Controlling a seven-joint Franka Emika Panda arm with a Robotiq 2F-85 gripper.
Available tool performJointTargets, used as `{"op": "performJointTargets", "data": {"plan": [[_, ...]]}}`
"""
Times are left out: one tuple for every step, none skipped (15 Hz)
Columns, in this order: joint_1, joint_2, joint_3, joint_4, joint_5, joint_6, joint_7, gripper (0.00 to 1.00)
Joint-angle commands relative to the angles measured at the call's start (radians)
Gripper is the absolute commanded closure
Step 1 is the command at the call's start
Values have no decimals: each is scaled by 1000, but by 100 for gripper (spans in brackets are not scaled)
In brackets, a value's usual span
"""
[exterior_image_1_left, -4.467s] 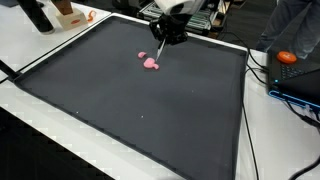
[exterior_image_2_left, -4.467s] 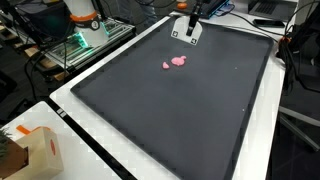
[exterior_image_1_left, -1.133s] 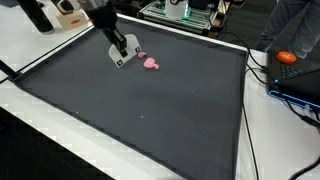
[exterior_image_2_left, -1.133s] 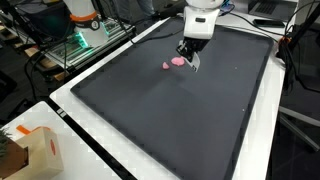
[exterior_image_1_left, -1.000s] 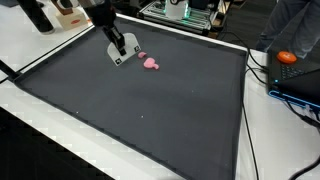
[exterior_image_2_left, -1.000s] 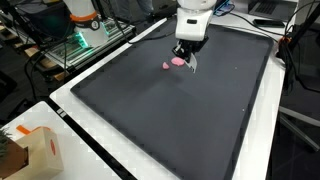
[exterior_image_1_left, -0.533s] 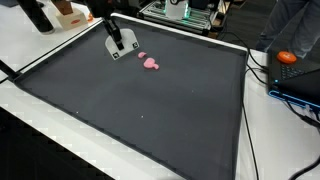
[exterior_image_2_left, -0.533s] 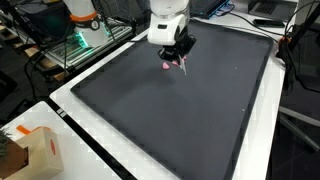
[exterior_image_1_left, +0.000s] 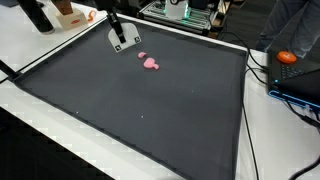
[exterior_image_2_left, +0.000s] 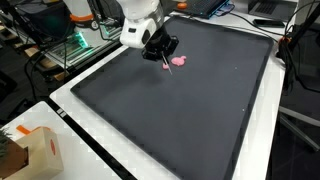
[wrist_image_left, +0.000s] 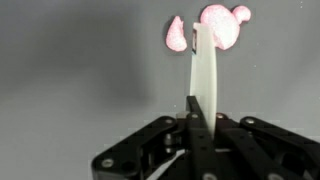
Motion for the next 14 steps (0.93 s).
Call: {"op": "performJointTargets", "data": {"plan": [[-3, -65, -13, -89, 49, 34, -33, 99], [-1, -73, -17, -102, 50, 38, -34, 99], [-1, -81, -20, -114, 55, 42, -36, 99], [0, -89, -22, -126, 57, 48, -37, 99], [1, -97, -23, -138, 60, 53, -39, 99], [3, -103, -25, -149, 60, 58, -37, 99], [5, -111, -26, -161, 56, 65, -37, 99], [7, -116, -27, -170, 53, 70, -38, 99], [8, -123, -27, -180, 51, 74, -40, 99], [11, -129, -27, -190, 47, 80, -42, 99], [13, -136, -25, -199, 43, 89, -56, 99], [17, -142, -25, -209, 33, 98, -57, 99], [21, -147, -25, -218, 19, 111, -57, 99], [24, -153, -24, -226, 19, 119, -65, 99]]}}
